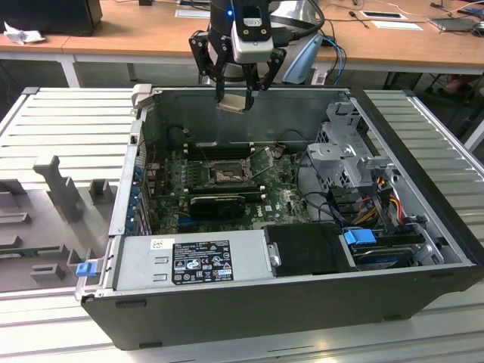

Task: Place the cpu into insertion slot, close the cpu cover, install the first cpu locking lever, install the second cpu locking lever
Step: 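Place the cpu into insertion slot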

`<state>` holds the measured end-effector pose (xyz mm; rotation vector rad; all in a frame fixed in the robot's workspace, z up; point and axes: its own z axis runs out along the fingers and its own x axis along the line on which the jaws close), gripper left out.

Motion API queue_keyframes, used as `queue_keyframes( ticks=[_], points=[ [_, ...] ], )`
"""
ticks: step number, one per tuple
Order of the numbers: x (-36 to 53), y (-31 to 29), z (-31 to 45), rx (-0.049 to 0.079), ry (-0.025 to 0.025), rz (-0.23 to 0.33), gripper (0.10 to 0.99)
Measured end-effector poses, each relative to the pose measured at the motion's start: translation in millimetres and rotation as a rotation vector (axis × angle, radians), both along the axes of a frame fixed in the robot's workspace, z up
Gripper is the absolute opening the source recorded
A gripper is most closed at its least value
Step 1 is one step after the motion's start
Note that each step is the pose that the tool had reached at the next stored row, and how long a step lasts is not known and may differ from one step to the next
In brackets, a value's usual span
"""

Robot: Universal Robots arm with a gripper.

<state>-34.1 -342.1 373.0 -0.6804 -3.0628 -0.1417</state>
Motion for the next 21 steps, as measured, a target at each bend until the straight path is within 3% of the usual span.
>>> queue_keyframes(
  ticks=[21],
  points=[
    [0.0,0.0,-0.7,0.000,0.0000,-0.114,0.525]
  ],
)
